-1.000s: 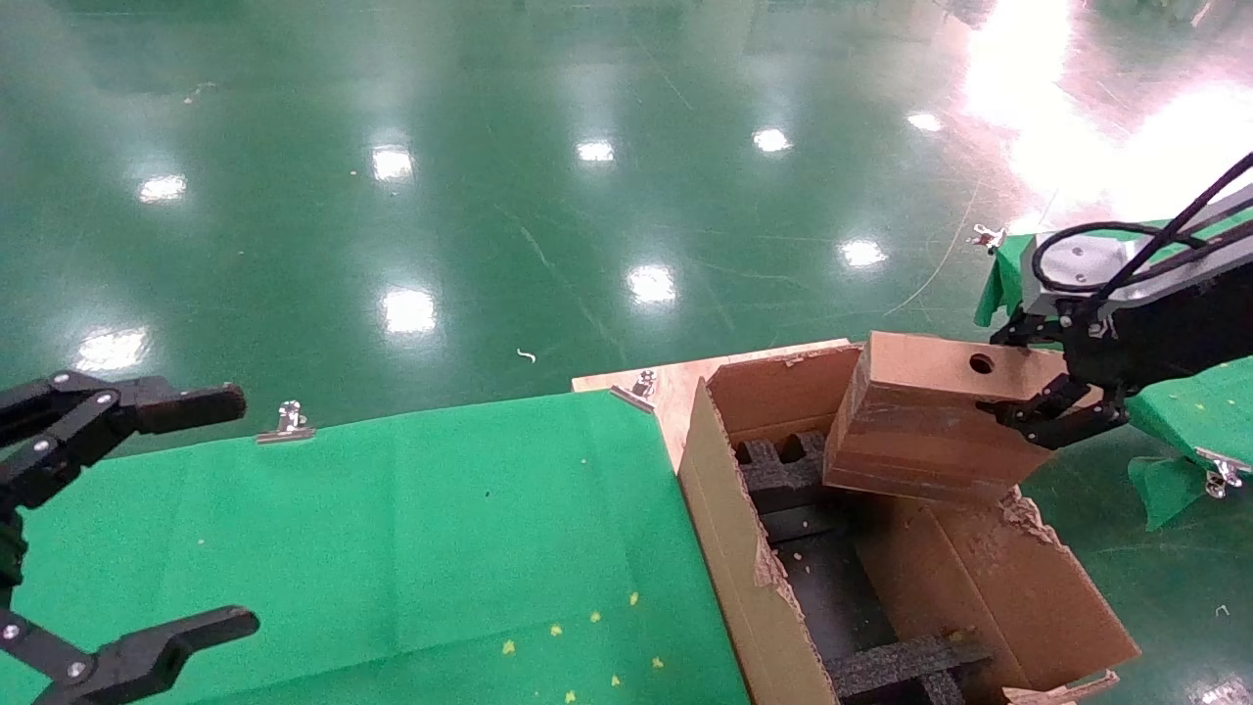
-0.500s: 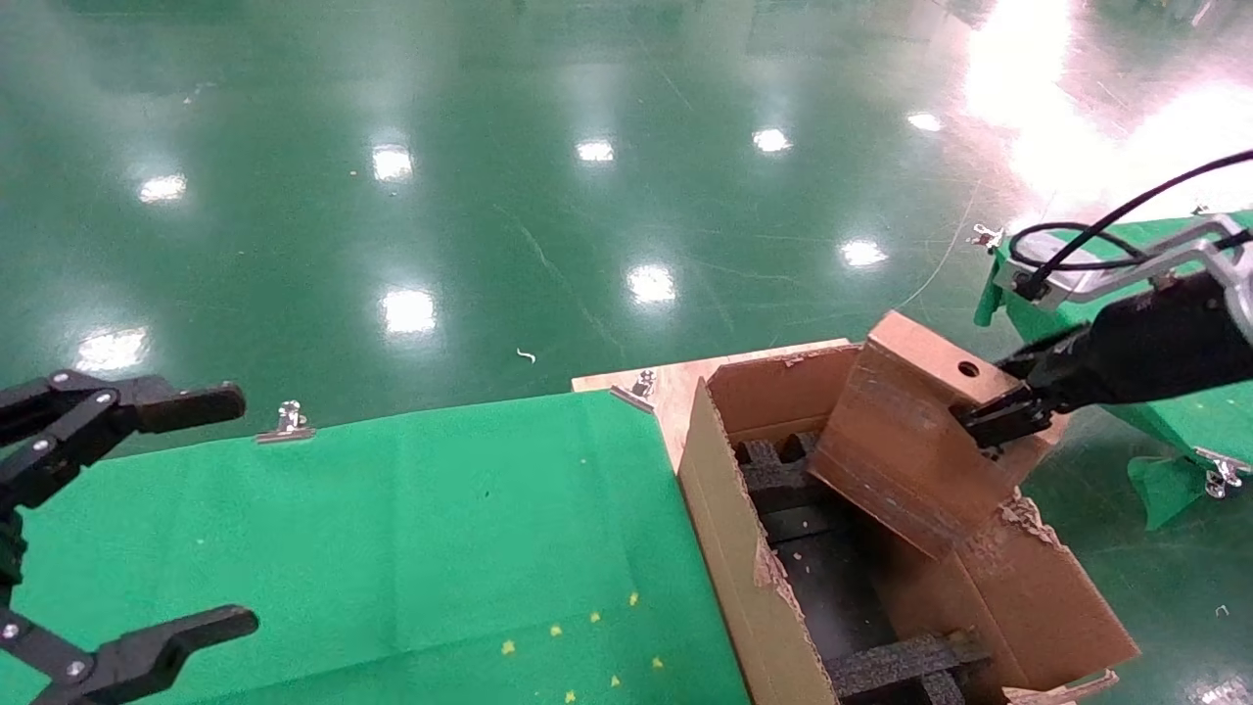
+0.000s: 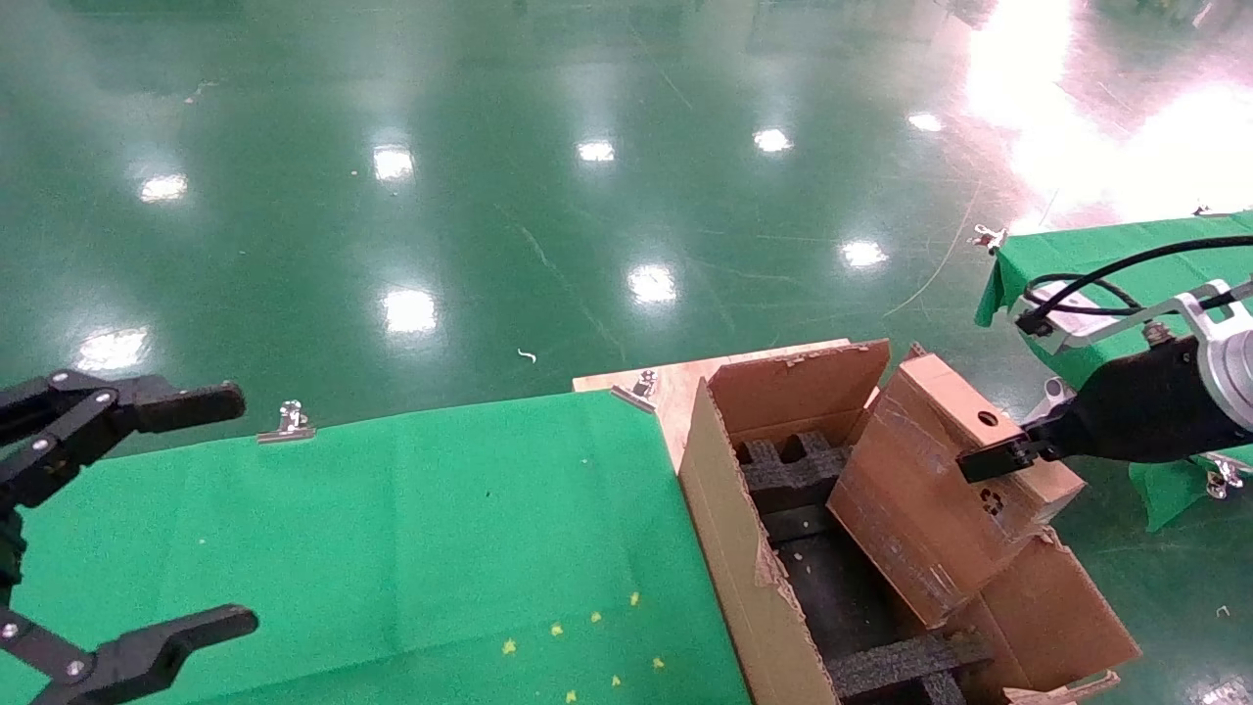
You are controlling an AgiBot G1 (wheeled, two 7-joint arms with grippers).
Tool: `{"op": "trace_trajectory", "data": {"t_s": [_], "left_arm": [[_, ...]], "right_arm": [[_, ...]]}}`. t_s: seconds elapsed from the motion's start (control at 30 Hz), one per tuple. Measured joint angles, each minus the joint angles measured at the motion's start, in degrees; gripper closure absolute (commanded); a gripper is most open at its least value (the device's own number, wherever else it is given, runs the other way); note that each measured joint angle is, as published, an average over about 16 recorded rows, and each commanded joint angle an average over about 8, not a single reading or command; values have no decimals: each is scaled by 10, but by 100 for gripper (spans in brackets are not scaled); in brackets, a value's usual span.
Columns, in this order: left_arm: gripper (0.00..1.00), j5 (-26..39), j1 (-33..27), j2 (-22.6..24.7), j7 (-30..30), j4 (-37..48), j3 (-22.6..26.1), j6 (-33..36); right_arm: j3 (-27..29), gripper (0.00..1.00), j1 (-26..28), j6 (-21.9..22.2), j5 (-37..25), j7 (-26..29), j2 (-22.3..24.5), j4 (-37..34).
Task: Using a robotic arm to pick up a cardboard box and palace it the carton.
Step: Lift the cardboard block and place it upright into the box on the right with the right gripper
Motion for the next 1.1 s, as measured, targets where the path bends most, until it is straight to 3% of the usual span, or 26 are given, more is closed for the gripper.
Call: {"op": "trace_trajectory", "data": {"t_s": [0.27,0.73,1.1], "left_arm": [[0,0,0,0,0,0,0,0],[0,0,0,0,0,0,1,0],[0,-1,0,0,1,0,1,0]], "right_arm": [[-10,100,-12,37,-40,54,0,19],[-41,100,-49,112,-167,237,6,103],[-61,100,-92,156,-209,292,-5,121]]}}
